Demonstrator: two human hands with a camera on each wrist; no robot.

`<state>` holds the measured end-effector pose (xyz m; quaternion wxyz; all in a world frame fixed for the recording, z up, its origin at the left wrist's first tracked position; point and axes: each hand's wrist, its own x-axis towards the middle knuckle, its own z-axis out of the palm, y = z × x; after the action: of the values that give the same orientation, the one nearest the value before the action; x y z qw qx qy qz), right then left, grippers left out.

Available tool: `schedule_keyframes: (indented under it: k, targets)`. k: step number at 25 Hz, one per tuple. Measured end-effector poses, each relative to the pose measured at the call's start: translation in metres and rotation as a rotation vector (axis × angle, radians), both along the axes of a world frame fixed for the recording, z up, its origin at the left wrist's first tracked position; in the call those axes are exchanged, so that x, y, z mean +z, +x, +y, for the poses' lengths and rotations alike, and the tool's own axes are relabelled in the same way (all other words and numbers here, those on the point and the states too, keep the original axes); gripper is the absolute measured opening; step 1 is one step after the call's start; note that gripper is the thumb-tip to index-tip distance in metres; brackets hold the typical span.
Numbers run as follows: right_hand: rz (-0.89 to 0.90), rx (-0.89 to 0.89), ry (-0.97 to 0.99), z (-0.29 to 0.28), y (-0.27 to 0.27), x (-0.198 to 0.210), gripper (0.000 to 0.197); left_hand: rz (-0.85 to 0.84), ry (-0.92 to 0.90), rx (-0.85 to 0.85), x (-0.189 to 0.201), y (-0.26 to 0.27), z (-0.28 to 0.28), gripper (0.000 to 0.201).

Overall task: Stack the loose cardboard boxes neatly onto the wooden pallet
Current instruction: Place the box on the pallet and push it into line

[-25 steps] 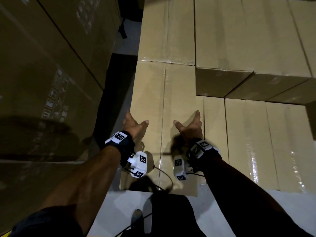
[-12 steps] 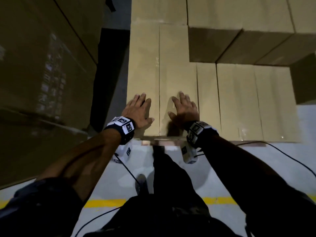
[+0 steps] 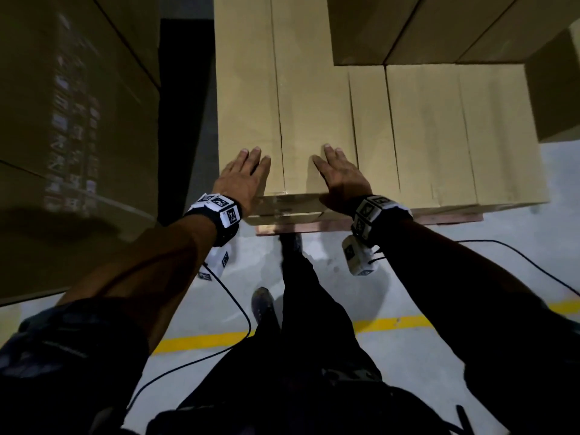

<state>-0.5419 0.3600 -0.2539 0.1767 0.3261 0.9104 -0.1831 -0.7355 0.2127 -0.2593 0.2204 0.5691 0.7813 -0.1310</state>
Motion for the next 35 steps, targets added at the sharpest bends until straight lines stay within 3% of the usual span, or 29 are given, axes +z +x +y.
schedule_keyframes:
  k: [8,15,18,23,29,35]
  targets:
    - [0.032,-0.019,-0.049,0.005,-0.001,0.003,0.093,0.008,0.001,-0.014,0.005,-0.004,0.0,0.097]
    - [-0.062,-0.029,-0.047,0.002,-0.008,0.011,0.089,-0.009,0.007,0.019,0.013,-0.001,-0.004,0.086]
    - [-0.042,-0.075,-0.02,-0.001,-0.01,0.029,0.076,0.006,0.04,0.043,0.034,0.001,-0.008,0.078]
    - [0.142,-0.284,-0.007,-0.03,-0.004,0.072,0.059,0.044,0.203,0.148,0.089,0.002,-0.033,0.069]
    - [0.33,-0.451,0.029,-0.075,0.038,0.115,0.055,0.067,0.361,0.201,0.132,0.037,-0.068,0.06]
    - [0.418,-0.603,0.118,-0.086,0.123,0.143,0.051,0.057,0.482,0.089,0.157,0.105,-0.045,0.054]
